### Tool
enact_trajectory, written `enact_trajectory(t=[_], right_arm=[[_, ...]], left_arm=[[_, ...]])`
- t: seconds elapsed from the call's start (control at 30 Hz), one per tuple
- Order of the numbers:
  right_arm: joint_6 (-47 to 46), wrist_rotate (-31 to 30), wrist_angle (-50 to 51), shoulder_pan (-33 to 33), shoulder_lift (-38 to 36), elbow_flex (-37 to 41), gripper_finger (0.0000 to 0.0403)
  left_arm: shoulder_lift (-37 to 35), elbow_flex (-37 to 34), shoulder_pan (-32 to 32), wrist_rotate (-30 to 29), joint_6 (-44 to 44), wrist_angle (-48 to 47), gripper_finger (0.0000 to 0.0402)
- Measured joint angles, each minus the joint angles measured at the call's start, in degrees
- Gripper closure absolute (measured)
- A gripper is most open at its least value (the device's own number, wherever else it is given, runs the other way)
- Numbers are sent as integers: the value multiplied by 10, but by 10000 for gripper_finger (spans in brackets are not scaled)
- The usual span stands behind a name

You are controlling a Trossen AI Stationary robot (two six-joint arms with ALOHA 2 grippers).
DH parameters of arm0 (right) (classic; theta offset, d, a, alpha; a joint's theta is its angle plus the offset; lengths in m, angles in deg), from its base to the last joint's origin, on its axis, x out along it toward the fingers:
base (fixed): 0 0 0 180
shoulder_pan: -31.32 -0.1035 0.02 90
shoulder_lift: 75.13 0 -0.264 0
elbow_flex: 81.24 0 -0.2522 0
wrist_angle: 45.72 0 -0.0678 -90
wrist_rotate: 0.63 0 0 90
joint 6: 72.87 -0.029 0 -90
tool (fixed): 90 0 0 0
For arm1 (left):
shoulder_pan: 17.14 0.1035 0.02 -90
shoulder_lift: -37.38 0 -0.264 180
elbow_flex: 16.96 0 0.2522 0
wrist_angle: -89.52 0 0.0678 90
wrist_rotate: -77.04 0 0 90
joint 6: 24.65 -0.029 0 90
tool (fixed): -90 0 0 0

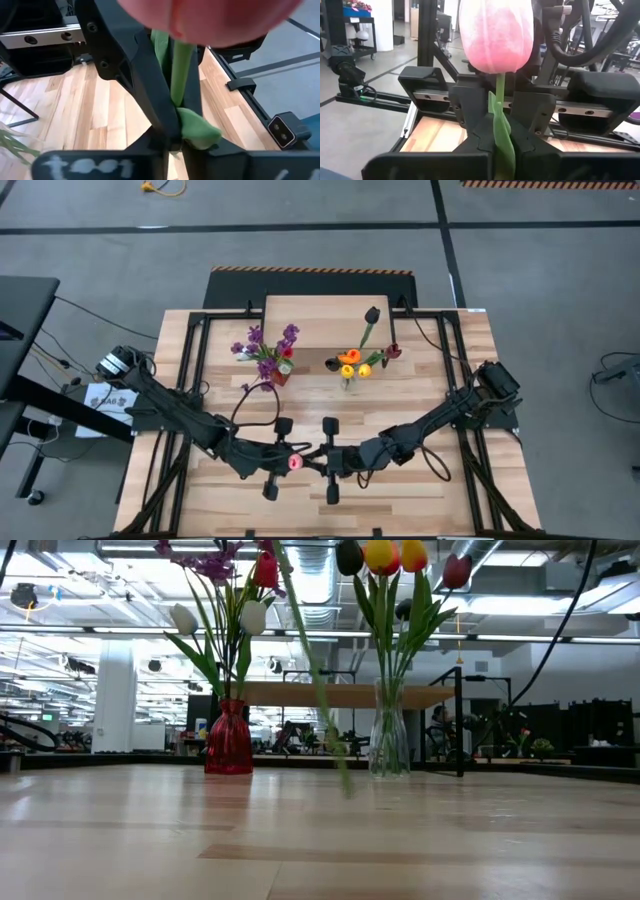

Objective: Pick and place flowers into a vace then onto a shelf
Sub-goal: Put the pink flower into the white flower vase

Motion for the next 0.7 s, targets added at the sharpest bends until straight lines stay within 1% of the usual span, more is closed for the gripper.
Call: enact_trajectory(t=[0.13,0.23,0.43,0.57,0.7], right_arm=[[0,-1,1,0,0,0,400],[0,-1,4,0,0,0,401],[-5,-5,8,0,0,0,402],[-15,-6,19,0,0,0,402],[-15,-9,27,-6,-3,0,402]], left_arm=[[0,0,0,8,2,-5,343],[0,0,0,29,12,-12,309],[-1,0,0,34,15,-19,242],[-16,0,-2,29,31,-51,222],[-47,0,-15,5,55,-91,219]])
